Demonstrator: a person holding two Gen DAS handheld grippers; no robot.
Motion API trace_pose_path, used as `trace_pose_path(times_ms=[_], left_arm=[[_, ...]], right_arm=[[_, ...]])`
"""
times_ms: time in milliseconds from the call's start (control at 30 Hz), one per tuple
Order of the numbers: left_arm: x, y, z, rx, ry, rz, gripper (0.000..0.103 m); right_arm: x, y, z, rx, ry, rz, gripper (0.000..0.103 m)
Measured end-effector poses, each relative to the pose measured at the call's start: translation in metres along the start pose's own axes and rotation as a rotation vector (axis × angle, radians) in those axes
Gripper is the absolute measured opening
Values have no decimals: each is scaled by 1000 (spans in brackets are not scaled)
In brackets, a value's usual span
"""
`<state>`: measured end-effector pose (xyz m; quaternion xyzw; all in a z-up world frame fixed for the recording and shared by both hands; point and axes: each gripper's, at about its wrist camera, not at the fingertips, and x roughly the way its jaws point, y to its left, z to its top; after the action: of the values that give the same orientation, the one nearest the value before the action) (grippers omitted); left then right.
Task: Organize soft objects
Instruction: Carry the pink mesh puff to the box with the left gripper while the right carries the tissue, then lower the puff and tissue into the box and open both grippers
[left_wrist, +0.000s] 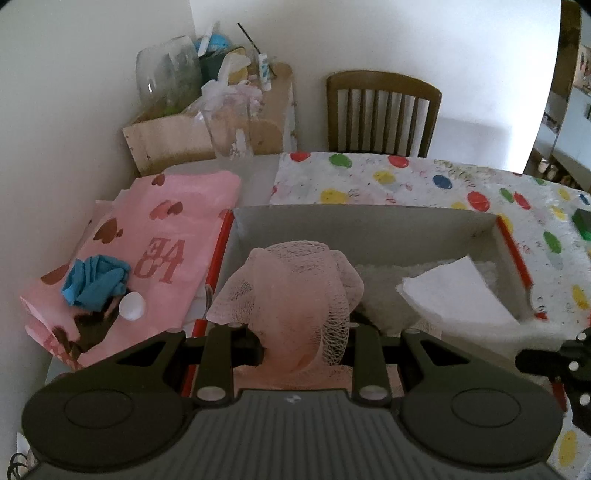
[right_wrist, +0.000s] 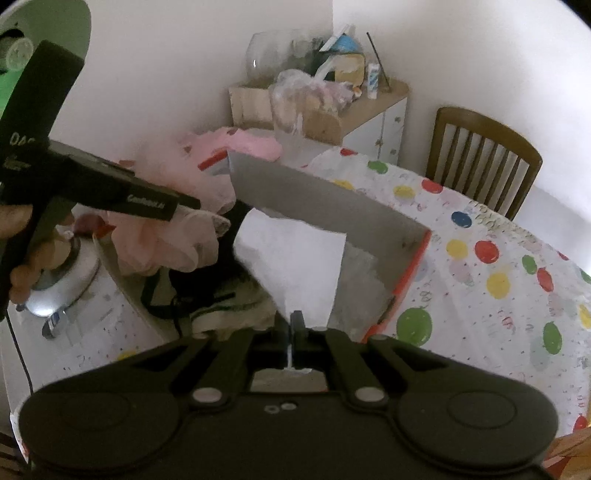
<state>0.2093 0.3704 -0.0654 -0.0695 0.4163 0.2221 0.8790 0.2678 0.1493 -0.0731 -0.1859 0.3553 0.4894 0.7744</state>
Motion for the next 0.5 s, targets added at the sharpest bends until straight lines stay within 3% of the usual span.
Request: trace_pose_path(times_ms=[267, 500], left_arm=[[25, 7, -2, -18, 11, 14, 27], [44, 6, -12, -16, 70, 22, 27]], right_arm=[[15, 6, -3, -10, 39, 3, 12], [11, 9, -7, -17, 48, 1, 21]])
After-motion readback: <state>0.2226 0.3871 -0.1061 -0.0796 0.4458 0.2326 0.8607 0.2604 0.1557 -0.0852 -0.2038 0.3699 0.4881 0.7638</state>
